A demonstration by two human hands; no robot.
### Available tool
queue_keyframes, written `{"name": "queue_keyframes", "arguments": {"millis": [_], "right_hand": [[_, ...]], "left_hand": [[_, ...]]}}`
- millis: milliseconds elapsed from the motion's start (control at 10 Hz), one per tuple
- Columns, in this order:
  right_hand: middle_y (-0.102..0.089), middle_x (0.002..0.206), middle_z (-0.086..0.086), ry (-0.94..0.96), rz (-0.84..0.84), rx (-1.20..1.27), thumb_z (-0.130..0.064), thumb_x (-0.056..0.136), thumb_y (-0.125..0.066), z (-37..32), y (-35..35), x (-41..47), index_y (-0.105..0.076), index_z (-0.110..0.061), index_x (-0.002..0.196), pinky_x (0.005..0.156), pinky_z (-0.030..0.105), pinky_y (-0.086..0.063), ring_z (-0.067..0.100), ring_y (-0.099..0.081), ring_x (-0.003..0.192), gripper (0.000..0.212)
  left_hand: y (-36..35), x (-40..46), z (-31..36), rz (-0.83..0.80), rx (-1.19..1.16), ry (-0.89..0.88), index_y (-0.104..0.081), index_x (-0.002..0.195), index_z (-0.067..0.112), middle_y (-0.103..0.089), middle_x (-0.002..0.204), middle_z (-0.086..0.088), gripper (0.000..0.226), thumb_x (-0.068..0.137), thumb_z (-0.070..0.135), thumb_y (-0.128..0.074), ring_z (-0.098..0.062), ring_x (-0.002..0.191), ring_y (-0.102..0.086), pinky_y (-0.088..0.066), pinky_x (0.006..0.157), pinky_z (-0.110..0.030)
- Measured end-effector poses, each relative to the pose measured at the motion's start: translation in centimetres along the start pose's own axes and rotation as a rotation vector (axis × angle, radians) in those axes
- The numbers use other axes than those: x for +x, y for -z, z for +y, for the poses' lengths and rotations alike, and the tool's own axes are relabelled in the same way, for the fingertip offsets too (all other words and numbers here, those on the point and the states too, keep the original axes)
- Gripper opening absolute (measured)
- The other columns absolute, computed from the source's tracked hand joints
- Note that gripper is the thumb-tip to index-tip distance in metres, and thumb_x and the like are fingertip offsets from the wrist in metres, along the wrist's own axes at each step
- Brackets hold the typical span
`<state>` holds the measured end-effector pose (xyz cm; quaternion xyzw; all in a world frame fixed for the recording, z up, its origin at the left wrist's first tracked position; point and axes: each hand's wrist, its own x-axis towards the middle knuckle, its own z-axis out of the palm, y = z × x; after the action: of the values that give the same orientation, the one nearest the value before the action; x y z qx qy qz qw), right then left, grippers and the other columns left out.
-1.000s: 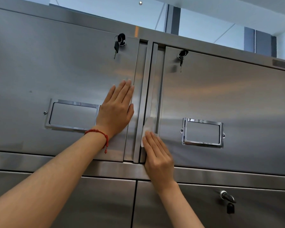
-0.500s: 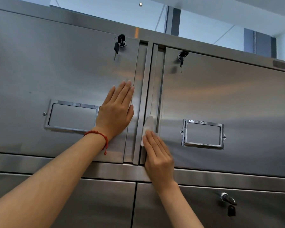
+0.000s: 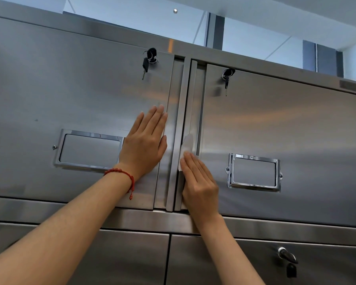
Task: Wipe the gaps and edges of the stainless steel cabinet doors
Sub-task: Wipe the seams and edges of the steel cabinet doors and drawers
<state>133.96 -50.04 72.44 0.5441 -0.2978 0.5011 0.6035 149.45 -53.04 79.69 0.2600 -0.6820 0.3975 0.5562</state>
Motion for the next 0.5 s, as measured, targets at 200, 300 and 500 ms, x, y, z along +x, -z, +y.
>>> {"name": "queue_keyframes", "arguments": {"millis": [200, 300, 500], "right_hand": [[-0.065, 0.114, 0.02, 0.012, 0.012, -0.005, 0.018, 0.071, -0.065, 0.6, -0.4, 1.4, -0.069, 0.006, 0.105, 0.098, 0.04, -0.046, 0.03, -0.063, 0.108, 0.037], [-0.066, 0.113, 0.02, 0.006, 0.007, -0.007, 0.021, 0.063, -0.071, 0.9, -0.7, 2.2, -0.069, 0.006, 0.105, 0.099, 0.039, -0.044, 0.03, -0.064, 0.107, 0.045], [-0.066, 0.111, 0.021, 0.008, 0.019, 0.005, 0.024, 0.058, -0.071, 1.5, -1.1, 3.9, -0.07, 0.007, 0.103, 0.095, 0.041, -0.047, 0.032, -0.065, 0.104, 0.048]], "left_hand": [[0.0, 0.0, 0.0, 0.012, 0.005, -0.006, -0.037, 0.139, -0.003, -0.035, 0.146, -0.02, 0.052, 0.091, 0.018, -0.045, -0.033, 0.137, -0.03, -0.027, 0.112, -0.048], [-0.1, 0.0, 0.0, 0.011, 0.006, -0.006, -0.037, 0.139, -0.003, -0.035, 0.146, -0.02, 0.052, 0.091, 0.018, -0.045, -0.033, 0.137, -0.031, -0.027, 0.112, -0.049], [0.0, 0.0, 0.0, 0.01, 0.008, -0.001, -0.038, 0.138, -0.003, -0.036, 0.145, -0.02, 0.051, 0.092, 0.019, -0.043, -0.033, 0.137, -0.031, -0.028, 0.112, -0.049]]}}
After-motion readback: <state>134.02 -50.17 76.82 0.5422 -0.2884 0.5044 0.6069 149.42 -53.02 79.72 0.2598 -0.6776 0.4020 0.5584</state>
